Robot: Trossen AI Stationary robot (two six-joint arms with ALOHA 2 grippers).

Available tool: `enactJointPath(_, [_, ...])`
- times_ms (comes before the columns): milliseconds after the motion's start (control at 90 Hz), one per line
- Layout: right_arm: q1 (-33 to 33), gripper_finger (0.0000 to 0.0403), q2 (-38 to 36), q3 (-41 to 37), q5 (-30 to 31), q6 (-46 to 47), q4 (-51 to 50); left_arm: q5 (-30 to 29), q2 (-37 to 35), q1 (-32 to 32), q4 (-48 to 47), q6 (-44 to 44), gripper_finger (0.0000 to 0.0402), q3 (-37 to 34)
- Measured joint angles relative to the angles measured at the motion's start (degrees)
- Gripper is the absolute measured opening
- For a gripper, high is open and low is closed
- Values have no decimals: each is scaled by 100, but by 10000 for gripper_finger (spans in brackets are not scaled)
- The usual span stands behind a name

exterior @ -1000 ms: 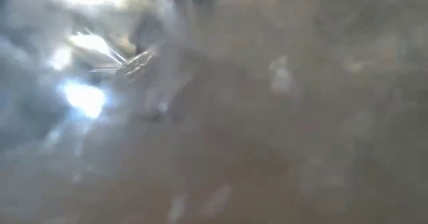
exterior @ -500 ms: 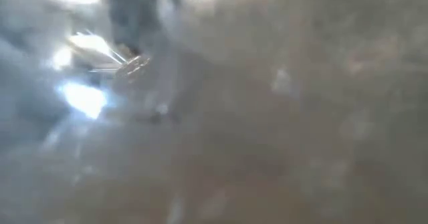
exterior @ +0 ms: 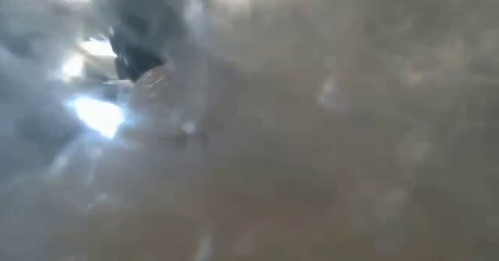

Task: Wrap mug
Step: Wrap the white mug with the bubble wrap

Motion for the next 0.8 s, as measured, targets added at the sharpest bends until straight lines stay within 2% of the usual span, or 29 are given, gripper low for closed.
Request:
enactJointPath(100, [-2,115,0,0,332,208,-66,2,28,0,22,4,116,0])
enactJointPath(211, [-2,138,19,-2,408,354,-235,96,63,-1,184,48,125,-7])
enactJointPath(300, [0,160,64,-7,408,470,-335,294,99,0,396,122,142,-13])
enactJointPath(456, [-2,191,248,-11,408,590,-402,301,237,-45,355,73,176,-16])
enactJointPath(622, [0,209,486,-11,409,643,-410,254,473,-118,364,35,196,-22])
enactJointPath(800, [0,217,705,-11,410,651,-402,69,717,-116,394,18,191,-22])
